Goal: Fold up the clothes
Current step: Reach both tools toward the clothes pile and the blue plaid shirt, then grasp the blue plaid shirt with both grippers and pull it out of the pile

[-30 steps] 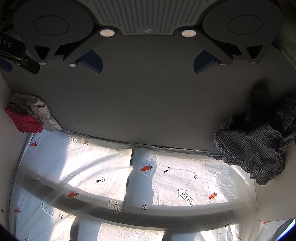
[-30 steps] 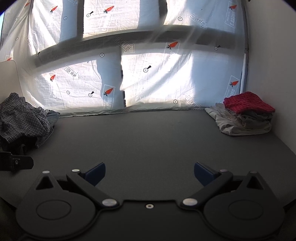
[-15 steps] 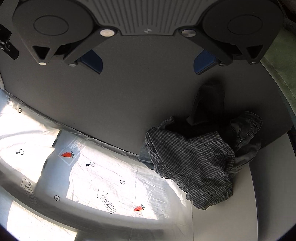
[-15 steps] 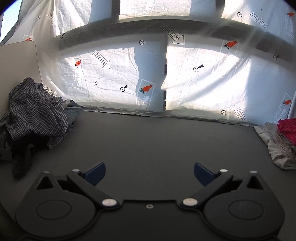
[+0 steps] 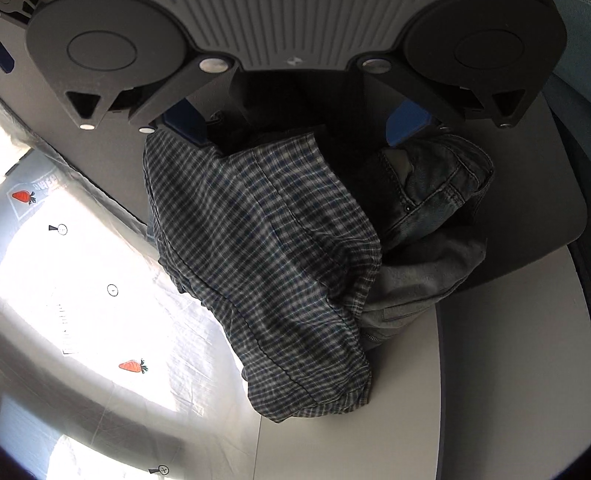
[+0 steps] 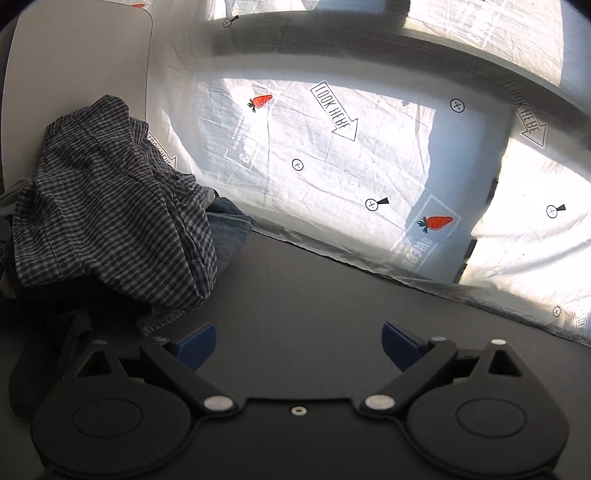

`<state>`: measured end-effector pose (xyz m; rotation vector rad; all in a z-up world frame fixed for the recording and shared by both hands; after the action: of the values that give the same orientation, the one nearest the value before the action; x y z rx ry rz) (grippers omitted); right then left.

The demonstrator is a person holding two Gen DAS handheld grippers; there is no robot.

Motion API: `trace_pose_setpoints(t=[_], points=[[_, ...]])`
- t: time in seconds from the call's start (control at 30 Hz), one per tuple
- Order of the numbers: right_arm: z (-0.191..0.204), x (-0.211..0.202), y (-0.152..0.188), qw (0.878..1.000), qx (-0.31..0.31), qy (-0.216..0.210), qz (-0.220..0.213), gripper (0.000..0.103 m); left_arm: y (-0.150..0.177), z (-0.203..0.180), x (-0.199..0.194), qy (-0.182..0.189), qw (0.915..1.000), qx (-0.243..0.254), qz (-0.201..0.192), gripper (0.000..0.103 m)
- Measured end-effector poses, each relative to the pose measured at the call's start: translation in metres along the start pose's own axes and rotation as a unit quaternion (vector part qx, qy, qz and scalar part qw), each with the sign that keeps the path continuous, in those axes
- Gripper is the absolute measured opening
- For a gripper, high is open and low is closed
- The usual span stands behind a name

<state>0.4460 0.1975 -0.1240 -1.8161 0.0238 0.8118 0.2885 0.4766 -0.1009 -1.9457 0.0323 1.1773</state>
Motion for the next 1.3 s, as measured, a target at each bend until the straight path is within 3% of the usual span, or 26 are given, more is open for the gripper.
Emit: trace_pose_setpoints(t=[0.13, 0.27, 0.33, 0.5, 0.63, 0.73, 0.8, 0.87, 1.03, 1.1, 1.3], points=[[0.053, 0.043, -0.009, 0.999, -0.029, -0.026, 0.013, 0.087, -0.014, 0.016, 0.031, -0.001, 0.9998, -0.015, 0.012, 0.089], [0.101, 0.073, -0.009, 0.995, -0.090, -0.041, 0.012, 0.072, -0.017, 0.019, 0.059, 0.003, 0.9991, -0.012, 0.040, 0.073], [0.121, 0.085, -0.008, 0.992, -0.120, -0.044, 0.014, 0.066, -0.018, 0.021, 0.067, 0.011, 0.9981, -0.028, 0.053, 0.071], [0.150, 0.104, -0.002, 0.984, -0.174, -0.043, 0.008, 0.052, -0.017, 0.024, 0.079, 0.024, 0.9969, -0.038, 0.064, 0.062], [0.164, 0.114, 0.000, 0.972, -0.232, -0.026, -0.017, 0.050, -0.019, 0.023, 0.085, 0.036, 0.9959, -0.045, 0.070, 0.050], [0.168, 0.121, -0.003, 0.964, -0.262, 0.004, -0.035, 0.044, -0.022, 0.019, 0.088, 0.043, 0.9960, -0.039, 0.068, 0.037], [0.169, 0.126, -0.007, 0.963, -0.268, 0.007, -0.041, 0.026, -0.024, 0.018, 0.088, 0.040, 0.9964, -0.035, 0.066, 0.026], [0.165, 0.125, -0.012, 0.966, -0.253, -0.007, -0.043, 0.018, -0.025, 0.017, 0.085, 0.043, 0.9966, -0.037, 0.060, 0.015], [0.149, 0.106, -0.020, 0.977, -0.207, -0.032, -0.050, 0.008, -0.027, 0.011, 0.066, 0.046, 0.9976, -0.037, 0.035, 0.009], [0.137, 0.093, -0.024, 0.980, -0.187, -0.020, -0.068, 0.002, -0.026, 0.006, 0.055, 0.052, 0.9978, -0.035, 0.024, 0.008], [0.088, 0.052, -0.040, 0.983, -0.144, 0.009, -0.114, 0.002, -0.002, -0.033, 0.010, 0.080, 0.9965, -0.023, 0.002, 0.007]])
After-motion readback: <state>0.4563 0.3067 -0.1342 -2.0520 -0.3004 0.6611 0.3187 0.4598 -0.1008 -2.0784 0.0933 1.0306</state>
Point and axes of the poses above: each gripper's, at about its wrist camera, not at the fingertips, and x roughly the way its jaws point, z to its left, y to its underside, the point moved 7 cm from there along x, roughly the way its jaws point, and after that the axes turned 4 degrees about z, right-handed, at the moved point
